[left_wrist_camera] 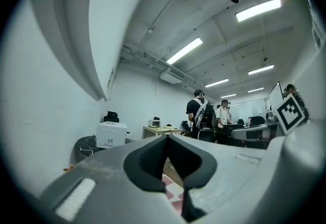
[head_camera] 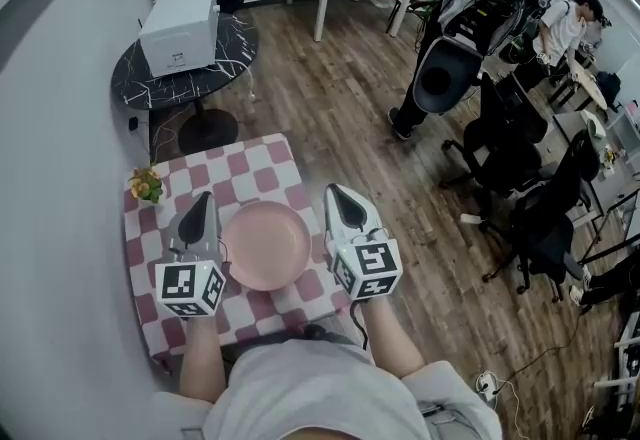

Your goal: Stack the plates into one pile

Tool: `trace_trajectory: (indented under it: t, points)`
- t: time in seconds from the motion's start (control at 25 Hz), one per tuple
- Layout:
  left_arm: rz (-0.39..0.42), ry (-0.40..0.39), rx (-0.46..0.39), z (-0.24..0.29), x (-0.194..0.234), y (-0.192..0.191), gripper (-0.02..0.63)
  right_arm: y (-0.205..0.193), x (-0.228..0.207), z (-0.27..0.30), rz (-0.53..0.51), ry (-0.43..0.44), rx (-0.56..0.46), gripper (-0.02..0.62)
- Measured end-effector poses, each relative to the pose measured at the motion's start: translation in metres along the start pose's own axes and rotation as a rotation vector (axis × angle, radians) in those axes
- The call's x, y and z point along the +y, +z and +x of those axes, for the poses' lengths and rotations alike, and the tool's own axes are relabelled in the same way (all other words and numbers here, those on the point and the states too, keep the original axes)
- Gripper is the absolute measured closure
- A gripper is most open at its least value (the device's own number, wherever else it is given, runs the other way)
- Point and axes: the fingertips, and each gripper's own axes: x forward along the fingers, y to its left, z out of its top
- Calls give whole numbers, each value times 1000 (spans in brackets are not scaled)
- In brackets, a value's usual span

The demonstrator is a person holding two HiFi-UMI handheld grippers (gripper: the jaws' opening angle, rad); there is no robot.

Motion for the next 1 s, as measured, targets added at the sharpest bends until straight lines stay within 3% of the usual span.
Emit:
trace_trajectory:
  t: [0.4, 1.0]
  points:
    - [63, -27, -94, 0, -13, 31, 601, 30, -9, -25, -39, -60, -77, 595]
    - [28, -71, -131, -6, -36, 40, 601, 45, -21, -53, -66, -126, -132, 595]
